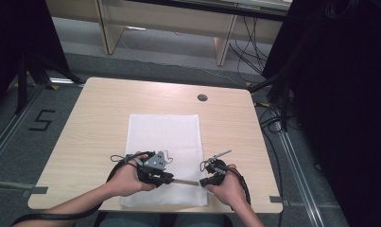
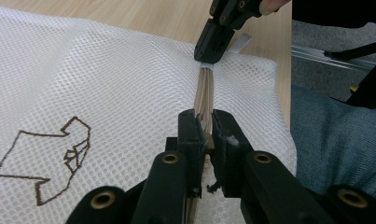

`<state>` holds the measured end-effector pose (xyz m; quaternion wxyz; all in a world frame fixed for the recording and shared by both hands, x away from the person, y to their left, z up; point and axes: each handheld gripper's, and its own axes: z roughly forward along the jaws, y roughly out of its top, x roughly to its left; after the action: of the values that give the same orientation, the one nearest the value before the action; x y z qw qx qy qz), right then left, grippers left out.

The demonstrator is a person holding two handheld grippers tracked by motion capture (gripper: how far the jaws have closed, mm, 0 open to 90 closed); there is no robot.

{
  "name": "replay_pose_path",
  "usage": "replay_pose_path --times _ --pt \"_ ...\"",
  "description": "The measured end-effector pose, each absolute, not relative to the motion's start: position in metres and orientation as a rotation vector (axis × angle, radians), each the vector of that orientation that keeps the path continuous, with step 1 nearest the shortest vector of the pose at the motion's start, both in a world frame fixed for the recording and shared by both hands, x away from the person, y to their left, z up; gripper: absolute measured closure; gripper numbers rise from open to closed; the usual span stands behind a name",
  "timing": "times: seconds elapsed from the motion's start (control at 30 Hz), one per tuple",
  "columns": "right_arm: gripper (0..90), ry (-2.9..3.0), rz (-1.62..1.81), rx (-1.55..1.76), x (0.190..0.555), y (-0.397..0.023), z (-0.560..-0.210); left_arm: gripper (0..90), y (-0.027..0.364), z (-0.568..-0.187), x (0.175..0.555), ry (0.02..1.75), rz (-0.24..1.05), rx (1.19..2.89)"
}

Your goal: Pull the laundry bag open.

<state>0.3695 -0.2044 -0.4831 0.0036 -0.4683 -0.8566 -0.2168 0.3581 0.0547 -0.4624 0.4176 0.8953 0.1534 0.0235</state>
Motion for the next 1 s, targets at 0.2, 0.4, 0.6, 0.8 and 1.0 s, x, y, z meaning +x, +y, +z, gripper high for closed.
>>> replay_pose_path --times 0.2,0.4,0.6,0.8,1.0 --pt "90.0 -2.694 -0.69 -1.457 0.37 -0.205 -0.484 82.2 0.055 -0.463 0.358 0.383 0.059 2.247" --pt "90.0 -2.694 -0.69 -1.457 0.37 -0.205 -0.484 82.2 0.055 -0.462 0.358 0.381 0.062 2.251" --pt "90.0 -2.688 -0.684 -1.463 0.37 -0.205 -0.483 82.2 0.06 -0.461 0.357 0.388 0.059 2.242" --pt "90.0 -2.684 -0.681 -1.466 0.37 -0.205 -0.483 82.2 0.063 -0.462 0.356 0.391 0.057 2.241" --pt "90.0 -2.691 -0.692 -1.456 0.371 -0.206 -0.484 82.2 0.066 -0.461 0.357 0.398 0.058 2.236"
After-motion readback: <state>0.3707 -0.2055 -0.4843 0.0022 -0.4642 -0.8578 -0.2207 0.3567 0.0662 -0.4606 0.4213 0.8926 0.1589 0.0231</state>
